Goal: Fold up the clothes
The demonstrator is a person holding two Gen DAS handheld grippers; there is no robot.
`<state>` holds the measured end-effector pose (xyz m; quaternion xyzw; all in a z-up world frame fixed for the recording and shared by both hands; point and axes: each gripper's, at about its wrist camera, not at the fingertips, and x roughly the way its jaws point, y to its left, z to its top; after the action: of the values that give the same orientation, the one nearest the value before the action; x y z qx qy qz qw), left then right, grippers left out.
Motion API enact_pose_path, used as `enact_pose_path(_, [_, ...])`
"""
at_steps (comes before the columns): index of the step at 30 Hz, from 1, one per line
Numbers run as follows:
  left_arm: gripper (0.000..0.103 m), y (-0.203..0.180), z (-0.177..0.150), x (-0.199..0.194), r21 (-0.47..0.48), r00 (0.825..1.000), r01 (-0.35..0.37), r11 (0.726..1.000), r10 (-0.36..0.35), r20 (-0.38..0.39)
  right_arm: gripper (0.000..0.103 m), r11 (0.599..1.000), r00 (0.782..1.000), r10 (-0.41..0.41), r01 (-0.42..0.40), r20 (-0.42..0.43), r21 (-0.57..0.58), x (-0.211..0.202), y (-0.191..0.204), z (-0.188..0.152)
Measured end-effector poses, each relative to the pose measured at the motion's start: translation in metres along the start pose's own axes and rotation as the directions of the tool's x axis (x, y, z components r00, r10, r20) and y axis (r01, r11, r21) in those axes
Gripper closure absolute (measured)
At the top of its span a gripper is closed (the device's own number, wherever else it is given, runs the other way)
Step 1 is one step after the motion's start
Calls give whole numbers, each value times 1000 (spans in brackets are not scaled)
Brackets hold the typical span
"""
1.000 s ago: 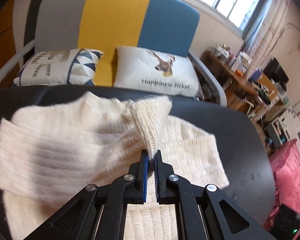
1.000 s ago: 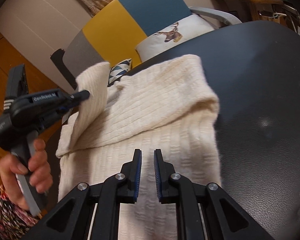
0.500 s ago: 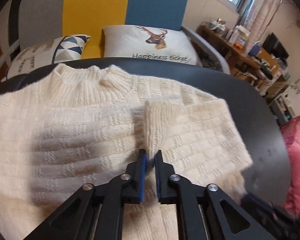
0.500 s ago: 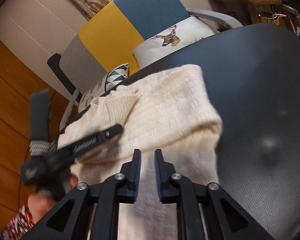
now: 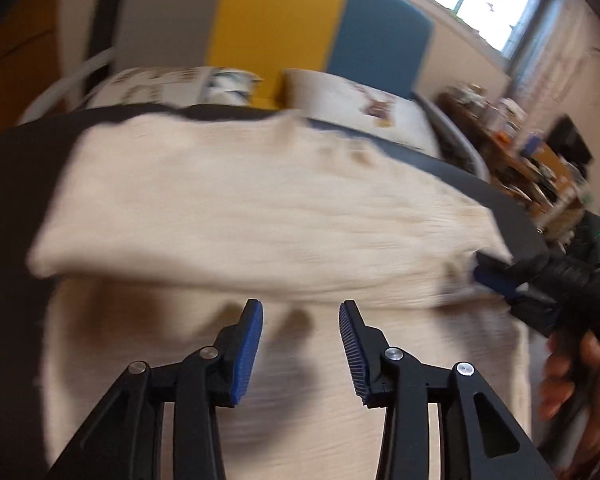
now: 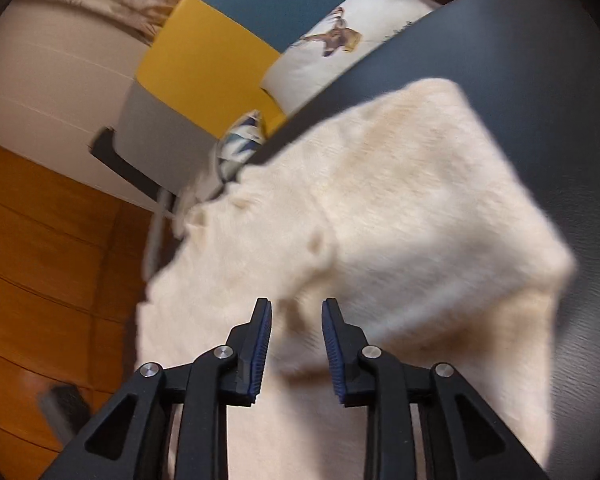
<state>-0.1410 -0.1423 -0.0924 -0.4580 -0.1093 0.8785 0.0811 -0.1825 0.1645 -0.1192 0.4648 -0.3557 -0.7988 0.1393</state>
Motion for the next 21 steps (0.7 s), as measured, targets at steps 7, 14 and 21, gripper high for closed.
enact_pose_path(7, [62,77,-5,-9,-140,1000,-3,990,7,21,90,995,996,-89,89,11,-44,26,26,8])
enact_pose_path(14, [62,100,10,-5,-224,996,81,971,-69,60,96,982,992,-34,57,125,-181,-11,82,16])
enact_pose_path(21, [62,108,27,-7,-271,991,105,957,-76,114,96,967,984,-23,67,175,-246,-33,103,21])
